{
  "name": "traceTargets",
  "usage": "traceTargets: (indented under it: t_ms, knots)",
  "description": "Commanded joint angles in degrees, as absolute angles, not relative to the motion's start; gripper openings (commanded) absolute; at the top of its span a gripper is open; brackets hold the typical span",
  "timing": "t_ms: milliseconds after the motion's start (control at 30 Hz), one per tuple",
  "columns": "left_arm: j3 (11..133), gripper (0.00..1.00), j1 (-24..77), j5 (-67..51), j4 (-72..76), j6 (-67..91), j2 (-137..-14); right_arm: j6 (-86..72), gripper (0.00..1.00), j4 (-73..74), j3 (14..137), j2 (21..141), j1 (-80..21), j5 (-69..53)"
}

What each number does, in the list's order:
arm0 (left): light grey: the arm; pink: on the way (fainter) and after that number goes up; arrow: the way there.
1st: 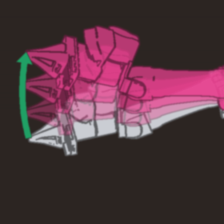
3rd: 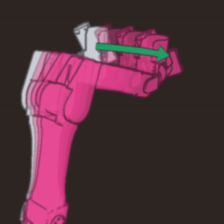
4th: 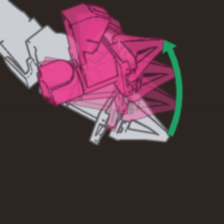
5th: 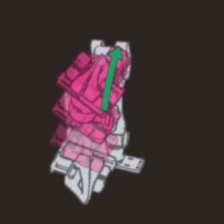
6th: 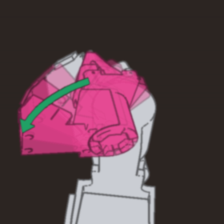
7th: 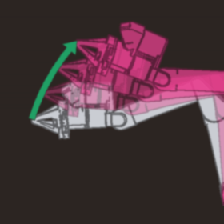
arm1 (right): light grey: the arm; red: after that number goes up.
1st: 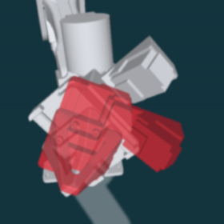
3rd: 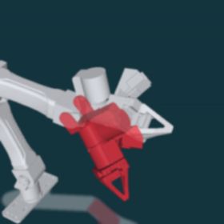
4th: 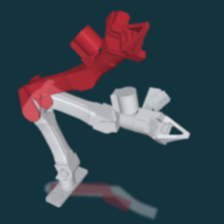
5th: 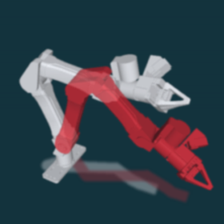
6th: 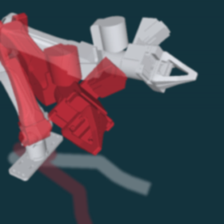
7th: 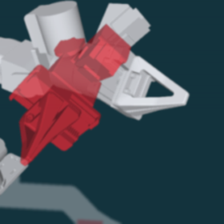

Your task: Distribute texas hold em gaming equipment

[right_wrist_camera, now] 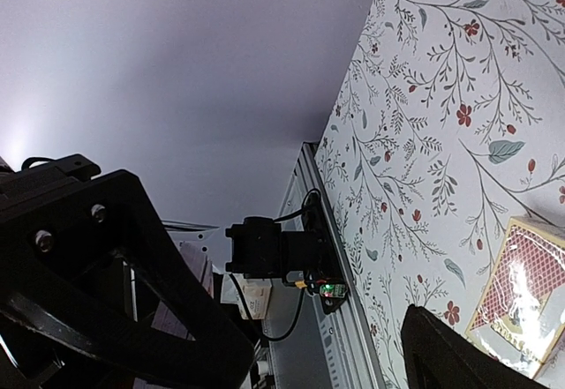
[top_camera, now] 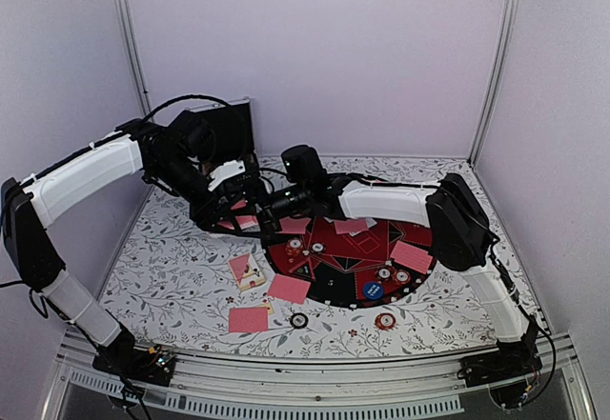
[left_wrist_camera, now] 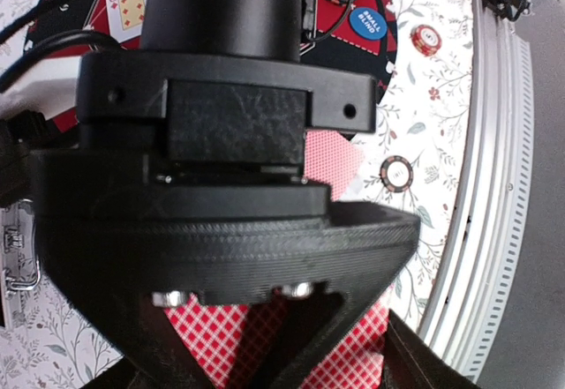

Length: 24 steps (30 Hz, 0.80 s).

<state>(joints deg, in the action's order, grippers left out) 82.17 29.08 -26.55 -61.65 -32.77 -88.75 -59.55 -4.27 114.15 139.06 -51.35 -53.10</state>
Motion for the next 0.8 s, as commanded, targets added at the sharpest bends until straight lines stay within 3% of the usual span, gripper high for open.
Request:
traceTargets:
  t_ms: [0, 500, 767]
  knots:
    - [82.93, 0.00, 29.09, -27.57, -61.45, -32.96, -87.80, -57.34, 0.89, -0.17, 111.98, 137.34, -49.93, -51.32]
    - [83.04, 0.00, 29.09, -27.47, -61.46, -33.00, -87.89, -55.74, 0.76, 0.00, 108.01, 133.44, -48.16, -51.97]
    - [83.16, 0.00, 29.00, -27.48, -61.44, -33.19, -87.98, -53.36, 0.74, 3.20, 106.57, 132.28, -48.03, -51.32]
